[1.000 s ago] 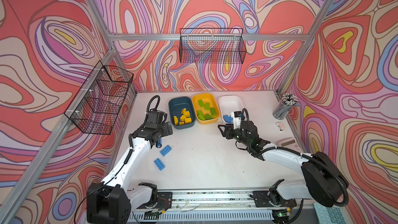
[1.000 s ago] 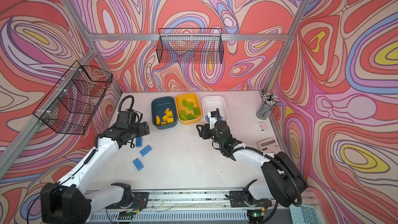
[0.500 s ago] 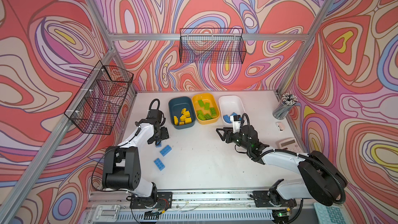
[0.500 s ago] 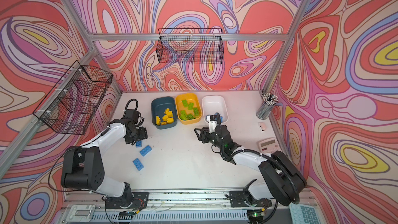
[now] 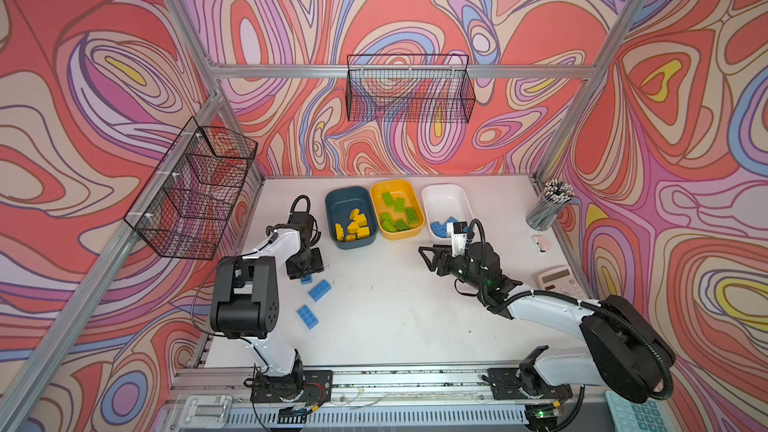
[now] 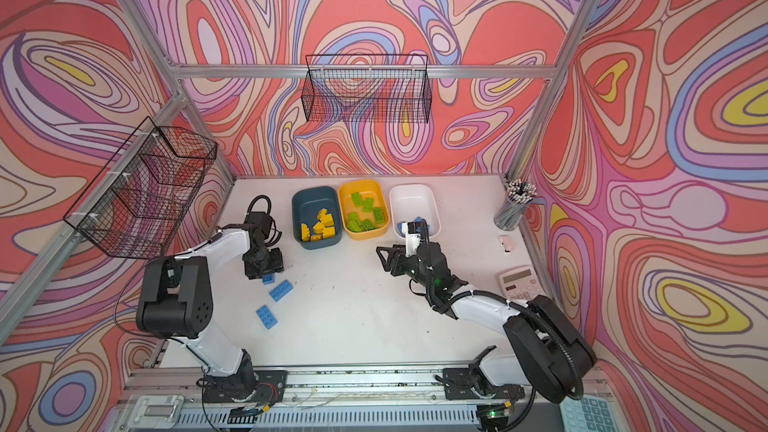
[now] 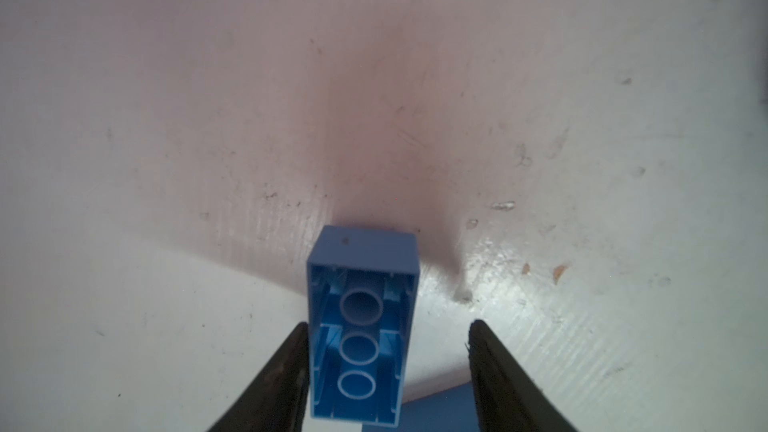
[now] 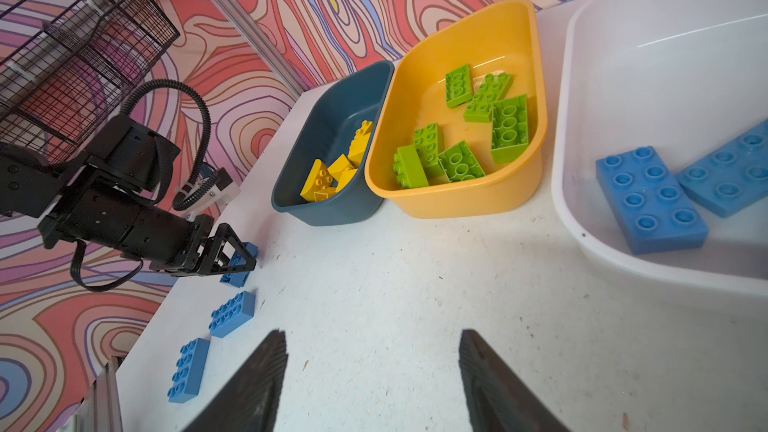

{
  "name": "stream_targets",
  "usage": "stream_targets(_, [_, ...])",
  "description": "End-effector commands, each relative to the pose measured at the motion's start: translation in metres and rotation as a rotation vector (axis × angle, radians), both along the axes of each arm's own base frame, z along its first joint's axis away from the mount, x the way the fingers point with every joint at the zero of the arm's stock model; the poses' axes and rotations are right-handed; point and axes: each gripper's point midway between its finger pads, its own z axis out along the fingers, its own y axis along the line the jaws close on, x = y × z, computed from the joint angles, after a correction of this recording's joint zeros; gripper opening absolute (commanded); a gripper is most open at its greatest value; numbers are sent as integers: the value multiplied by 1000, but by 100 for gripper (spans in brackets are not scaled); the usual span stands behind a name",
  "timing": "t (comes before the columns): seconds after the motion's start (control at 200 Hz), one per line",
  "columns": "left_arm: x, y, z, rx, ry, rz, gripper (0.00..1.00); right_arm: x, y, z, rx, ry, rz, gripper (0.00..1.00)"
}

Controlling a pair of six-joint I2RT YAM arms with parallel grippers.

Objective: Sort the legos into containers by color
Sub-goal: 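Lower the left gripper onto a blue brick while the right arm draws back, then lift the blue brick with the left gripper and carry it over the white bin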

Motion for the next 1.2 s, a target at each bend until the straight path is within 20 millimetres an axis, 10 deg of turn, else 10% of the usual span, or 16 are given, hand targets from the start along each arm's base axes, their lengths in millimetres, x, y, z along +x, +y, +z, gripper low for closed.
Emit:
stream_targets(0.0, [-6,3,-1,6,48,-7,56,-1,-4,1,-9,-10,-12,69])
stream_targets(0.551, [-7,-7,10,-28,17,2,25,-3,-11,8,-3,-24,-46,69])
stream_targets(0.921, [23,-82,129,-232,-334,-84,25,-7,-28,36,14,-102,-108,69])
stream_targets(1.197, [77,-175,198,-466,-537,-200,24,-27,-35,104,107,-267,-84,69])
